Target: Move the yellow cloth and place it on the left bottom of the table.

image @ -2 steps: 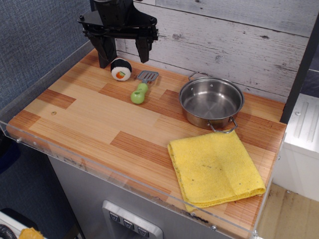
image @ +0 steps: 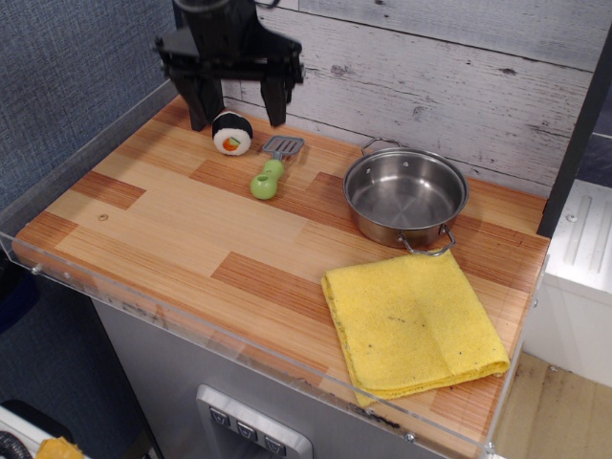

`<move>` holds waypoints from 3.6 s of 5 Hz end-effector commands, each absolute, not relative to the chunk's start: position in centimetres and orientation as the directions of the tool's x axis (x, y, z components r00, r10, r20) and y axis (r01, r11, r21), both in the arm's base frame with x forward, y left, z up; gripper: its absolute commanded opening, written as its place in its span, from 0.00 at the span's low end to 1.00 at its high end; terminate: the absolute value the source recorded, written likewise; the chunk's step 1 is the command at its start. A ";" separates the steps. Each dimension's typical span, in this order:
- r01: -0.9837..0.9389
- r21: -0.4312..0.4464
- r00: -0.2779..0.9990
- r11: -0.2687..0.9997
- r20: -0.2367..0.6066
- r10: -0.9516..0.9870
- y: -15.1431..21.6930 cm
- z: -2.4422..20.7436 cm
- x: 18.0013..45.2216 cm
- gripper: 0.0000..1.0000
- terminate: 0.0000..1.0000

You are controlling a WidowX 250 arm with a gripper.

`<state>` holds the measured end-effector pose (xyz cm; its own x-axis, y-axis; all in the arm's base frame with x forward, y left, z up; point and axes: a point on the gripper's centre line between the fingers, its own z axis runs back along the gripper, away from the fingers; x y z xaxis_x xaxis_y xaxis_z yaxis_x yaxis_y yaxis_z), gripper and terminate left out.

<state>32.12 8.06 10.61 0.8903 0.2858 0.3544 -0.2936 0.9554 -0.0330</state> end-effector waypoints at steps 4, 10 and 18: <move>-0.118 -0.080 0.939 0.990 0.316 0.138 -7.0 7.7 26.4 1.00 0.00; -0.113 -0.031 0.979 0.993 0.165 0.116 -10.3 1.9 27.8 1.00 0.00; -0.417 0.104 0.904 0.903 0.148 0.400 4.7 2.6 26.0 1.00 0.00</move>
